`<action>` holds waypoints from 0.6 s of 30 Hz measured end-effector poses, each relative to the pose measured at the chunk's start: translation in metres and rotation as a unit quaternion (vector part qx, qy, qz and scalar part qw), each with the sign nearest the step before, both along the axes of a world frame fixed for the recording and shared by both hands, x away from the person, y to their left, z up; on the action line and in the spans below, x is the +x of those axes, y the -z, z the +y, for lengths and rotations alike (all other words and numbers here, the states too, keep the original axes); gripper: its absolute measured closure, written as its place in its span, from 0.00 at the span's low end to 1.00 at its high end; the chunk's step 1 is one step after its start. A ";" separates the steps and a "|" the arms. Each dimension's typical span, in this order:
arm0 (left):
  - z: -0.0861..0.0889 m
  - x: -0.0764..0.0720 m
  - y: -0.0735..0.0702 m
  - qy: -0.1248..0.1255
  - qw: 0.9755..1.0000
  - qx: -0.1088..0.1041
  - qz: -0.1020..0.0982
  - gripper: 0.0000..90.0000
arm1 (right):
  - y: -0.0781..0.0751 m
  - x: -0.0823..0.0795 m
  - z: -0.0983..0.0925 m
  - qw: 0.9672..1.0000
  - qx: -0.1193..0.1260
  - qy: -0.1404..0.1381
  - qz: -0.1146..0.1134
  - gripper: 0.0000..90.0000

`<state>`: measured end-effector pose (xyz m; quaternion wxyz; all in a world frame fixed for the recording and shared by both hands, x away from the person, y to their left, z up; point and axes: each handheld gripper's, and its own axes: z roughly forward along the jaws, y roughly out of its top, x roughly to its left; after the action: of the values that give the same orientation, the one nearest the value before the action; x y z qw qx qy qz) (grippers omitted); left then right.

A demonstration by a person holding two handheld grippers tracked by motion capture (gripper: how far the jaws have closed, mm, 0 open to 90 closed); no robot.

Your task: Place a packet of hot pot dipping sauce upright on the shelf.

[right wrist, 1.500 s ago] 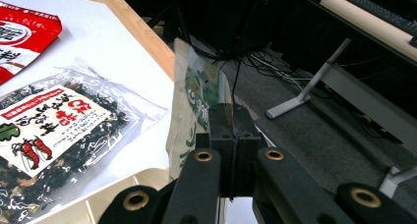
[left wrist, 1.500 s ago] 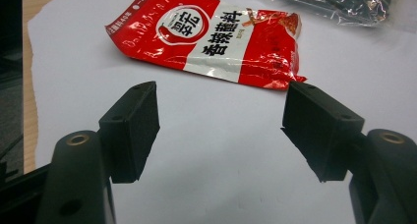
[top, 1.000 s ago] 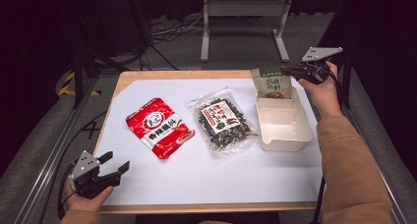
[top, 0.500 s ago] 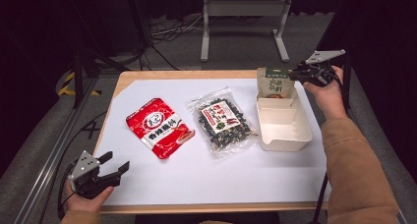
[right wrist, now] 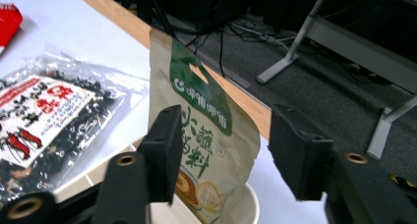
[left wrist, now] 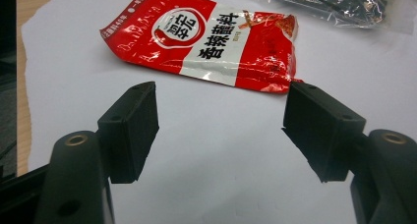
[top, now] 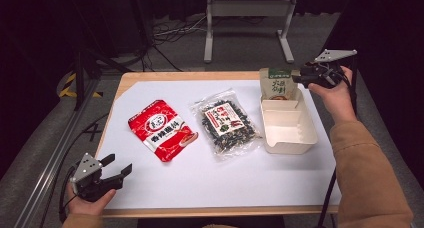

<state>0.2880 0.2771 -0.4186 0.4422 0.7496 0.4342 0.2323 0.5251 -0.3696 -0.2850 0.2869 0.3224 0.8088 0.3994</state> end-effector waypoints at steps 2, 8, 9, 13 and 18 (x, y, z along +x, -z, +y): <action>0.000 0.001 0.000 0.001 1.000 -0.001 0.000 0.33 | -0.002 -0.002 0.000 1.000 0.003 0.004 -0.006 0.47; -0.002 0.007 -0.003 0.006 1.000 -0.006 -0.001 0.33 | -0.014 -0.024 0.005 0.999 0.029 0.016 -0.015 0.43; -0.002 0.009 -0.004 0.008 1.000 -0.004 -0.005 0.33 | -0.016 -0.028 0.006 0.999 0.029 0.014 -0.022 0.41; -0.005 0.014 -0.007 0.012 1.000 -0.006 -0.008 0.33 | -0.022 -0.047 0.011 0.999 0.045 0.007 -0.021 0.41; -0.009 0.023 -0.011 0.018 1.000 -0.004 -0.013 0.33 | -0.021 -0.071 0.019 0.998 0.057 -0.015 -0.015 0.42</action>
<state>0.3105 0.2686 -0.4074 0.4548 0.7528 0.4153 0.2326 0.4537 -0.3501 -0.2644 0.2745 0.3200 0.7851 0.4536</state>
